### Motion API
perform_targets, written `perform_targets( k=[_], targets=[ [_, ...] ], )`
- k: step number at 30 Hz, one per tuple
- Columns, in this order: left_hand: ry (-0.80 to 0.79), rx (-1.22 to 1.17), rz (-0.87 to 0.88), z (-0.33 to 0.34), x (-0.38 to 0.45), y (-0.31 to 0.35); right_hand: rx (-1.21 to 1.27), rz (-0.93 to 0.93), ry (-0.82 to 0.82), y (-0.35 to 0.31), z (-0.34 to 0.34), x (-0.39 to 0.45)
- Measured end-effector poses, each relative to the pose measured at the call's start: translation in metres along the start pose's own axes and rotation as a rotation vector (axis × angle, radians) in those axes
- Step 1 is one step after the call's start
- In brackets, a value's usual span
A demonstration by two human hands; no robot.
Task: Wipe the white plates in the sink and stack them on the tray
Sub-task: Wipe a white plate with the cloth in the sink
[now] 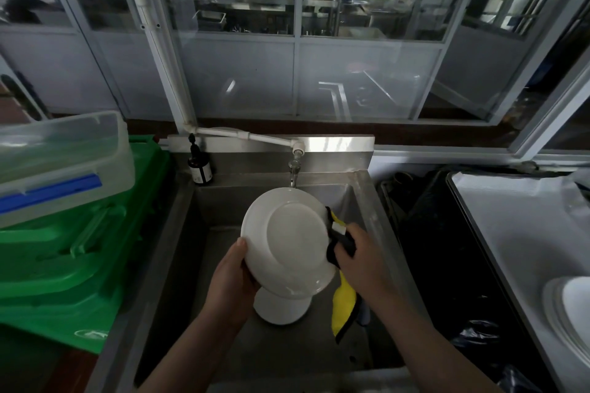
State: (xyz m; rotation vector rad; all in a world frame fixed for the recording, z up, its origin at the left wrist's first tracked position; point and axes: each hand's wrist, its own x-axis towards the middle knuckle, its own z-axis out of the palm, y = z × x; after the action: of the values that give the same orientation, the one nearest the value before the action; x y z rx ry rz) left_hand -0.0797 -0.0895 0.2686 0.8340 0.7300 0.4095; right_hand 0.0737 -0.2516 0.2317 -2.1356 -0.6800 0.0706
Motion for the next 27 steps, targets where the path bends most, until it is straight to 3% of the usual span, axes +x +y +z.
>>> perform_targets(
  k=[5,19,27],
  targets=[
    [-0.014,0.010,0.007,0.002,-0.004,0.001,0.074,0.082,0.016,-0.004,-0.007,-0.004],
    [0.049,-0.001,0.092,0.001,-0.008,0.001,-0.034,-0.173,-0.113,-0.021,0.029,-0.036],
    [0.093,-0.035,0.054,-0.002,-0.006,-0.002,-0.117,-0.319,-0.165,-0.037,0.044,-0.056]
  ],
)
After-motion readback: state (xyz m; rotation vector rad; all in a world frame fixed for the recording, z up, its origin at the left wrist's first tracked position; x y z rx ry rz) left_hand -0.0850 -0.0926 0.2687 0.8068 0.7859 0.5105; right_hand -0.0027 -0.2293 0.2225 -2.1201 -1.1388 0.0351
